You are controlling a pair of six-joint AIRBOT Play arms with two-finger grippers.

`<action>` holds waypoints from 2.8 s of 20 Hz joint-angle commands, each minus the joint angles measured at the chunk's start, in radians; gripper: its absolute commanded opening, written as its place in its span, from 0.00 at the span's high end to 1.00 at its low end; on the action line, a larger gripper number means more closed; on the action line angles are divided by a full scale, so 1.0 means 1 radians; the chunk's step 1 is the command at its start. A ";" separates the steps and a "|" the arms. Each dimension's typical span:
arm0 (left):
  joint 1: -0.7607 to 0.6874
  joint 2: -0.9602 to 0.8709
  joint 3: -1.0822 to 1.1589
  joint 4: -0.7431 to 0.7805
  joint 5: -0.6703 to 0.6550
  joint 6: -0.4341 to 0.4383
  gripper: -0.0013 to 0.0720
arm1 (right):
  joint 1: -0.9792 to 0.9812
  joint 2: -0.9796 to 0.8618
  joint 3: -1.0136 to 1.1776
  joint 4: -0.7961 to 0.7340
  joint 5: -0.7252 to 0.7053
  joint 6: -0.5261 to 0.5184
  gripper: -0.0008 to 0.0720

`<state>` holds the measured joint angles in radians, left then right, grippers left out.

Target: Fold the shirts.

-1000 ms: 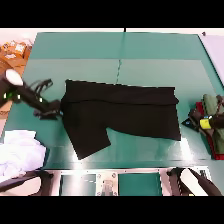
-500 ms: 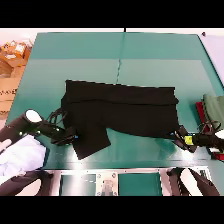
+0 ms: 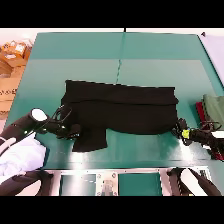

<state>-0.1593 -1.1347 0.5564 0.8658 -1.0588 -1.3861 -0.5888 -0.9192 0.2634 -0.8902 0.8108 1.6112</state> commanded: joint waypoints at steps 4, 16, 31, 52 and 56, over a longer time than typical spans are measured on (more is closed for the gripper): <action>-0.002 0.122 0.139 0.253 -0.284 -0.108 0.95 | -0.006 0.025 0.096 -0.174 0.168 0.006 0.97; -0.002 0.098 0.404 0.185 -0.135 -0.031 0.95 | -0.011 0.124 0.363 -0.137 0.309 0.026 0.97; 0.002 -0.542 0.836 0.183 0.304 0.069 0.10 | 0.176 -0.681 0.848 0.142 -0.092 -0.097 0.48; 0.143 -0.537 1.006 0.111 -0.128 0.026 0.19 | 0.005 -0.955 1.066 0.083 0.499 -0.542 0.67; 0.143 -0.537 1.006 0.049 -0.131 0.051 0.79 | 0.019 -0.951 1.079 0.093 0.546 -0.550 0.97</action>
<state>-0.0174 -1.6711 1.5616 0.9630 -1.1870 -1.3594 -0.5808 -1.8664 1.3331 -0.8139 1.3178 1.0733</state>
